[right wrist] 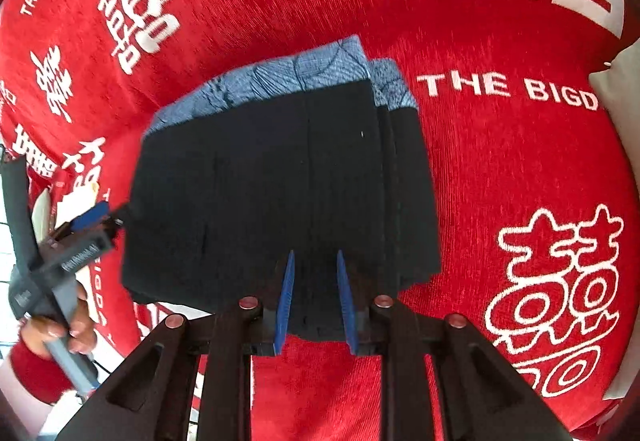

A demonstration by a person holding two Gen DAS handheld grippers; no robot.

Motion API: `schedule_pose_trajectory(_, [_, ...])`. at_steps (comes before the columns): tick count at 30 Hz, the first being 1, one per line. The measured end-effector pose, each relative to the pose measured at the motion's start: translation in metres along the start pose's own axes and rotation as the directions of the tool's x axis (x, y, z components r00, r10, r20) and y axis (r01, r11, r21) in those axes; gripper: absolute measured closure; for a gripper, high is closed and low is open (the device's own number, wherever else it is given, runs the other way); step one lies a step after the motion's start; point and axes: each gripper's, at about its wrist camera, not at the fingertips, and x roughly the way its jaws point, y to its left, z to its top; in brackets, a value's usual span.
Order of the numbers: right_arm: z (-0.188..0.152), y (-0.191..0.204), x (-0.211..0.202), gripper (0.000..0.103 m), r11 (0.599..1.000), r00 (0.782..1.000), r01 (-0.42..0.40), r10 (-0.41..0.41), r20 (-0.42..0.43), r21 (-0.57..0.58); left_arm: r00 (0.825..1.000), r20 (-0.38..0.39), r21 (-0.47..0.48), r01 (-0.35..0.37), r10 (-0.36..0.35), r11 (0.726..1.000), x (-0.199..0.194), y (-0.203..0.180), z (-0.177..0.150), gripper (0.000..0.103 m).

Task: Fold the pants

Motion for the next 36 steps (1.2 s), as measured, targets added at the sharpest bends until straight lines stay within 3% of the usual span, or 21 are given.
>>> schedule_pose_trajectory(9, [-0.007, 0.005, 0.005, 0.076, 0.999, 0.999, 0.040, -0.039, 0.007, -0.036, 0.999, -0.018, -0.005, 0.045, -0.045, 0.999, 0.007, 0.001, 0.000, 0.015])
schedule_pose_trajectory(36, [-0.008, 0.005, 0.007, 0.073, 0.999, 0.999, 0.043, -0.043, 0.019, -0.019, 1.000, -0.003, 0.010, -0.026, 0.026, 1.000, 0.022, -0.002, 0.015, 0.010])
